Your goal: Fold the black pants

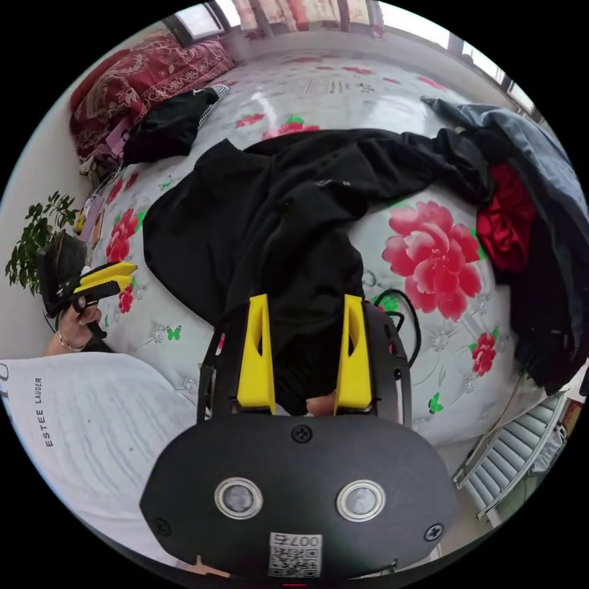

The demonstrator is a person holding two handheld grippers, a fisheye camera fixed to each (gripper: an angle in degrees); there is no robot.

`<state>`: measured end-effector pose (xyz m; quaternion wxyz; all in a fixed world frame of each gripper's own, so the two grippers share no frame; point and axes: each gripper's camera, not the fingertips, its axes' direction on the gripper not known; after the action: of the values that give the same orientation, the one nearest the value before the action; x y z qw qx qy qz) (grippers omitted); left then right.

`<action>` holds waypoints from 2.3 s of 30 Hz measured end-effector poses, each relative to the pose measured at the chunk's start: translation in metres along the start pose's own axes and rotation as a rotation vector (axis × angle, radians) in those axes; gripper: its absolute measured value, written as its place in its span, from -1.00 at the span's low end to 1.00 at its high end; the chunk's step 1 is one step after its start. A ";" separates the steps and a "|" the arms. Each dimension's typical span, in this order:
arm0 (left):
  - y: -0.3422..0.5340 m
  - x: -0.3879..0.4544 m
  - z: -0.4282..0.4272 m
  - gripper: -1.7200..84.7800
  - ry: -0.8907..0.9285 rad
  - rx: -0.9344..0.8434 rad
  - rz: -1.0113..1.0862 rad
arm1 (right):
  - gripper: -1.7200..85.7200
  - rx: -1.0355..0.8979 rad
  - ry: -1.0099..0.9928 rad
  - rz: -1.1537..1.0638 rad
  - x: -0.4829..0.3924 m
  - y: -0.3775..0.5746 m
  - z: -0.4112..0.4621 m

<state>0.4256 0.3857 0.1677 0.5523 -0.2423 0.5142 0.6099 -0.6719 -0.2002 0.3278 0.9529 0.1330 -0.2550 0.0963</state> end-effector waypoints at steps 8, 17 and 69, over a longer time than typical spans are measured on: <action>-0.008 0.058 0.038 -0.65 0.128 -0.073 0.159 | -0.93 -0.022 -0.326 -0.189 -0.051 -0.041 -0.038; 0.033 0.027 -0.066 -0.90 -0.207 0.089 0.032 | -0.93 0.109 -0.785 -0.622 -0.171 -0.099 -0.163; 0.109 0.151 -0.247 -0.98 -0.411 0.356 -0.291 | -0.96 0.651 -0.348 0.338 0.248 0.050 -0.378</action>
<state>0.2162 0.2438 -0.0114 0.7599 -0.0846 0.4505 0.4610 -0.2991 -0.0102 0.1498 0.7743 0.3980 -0.3872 0.3035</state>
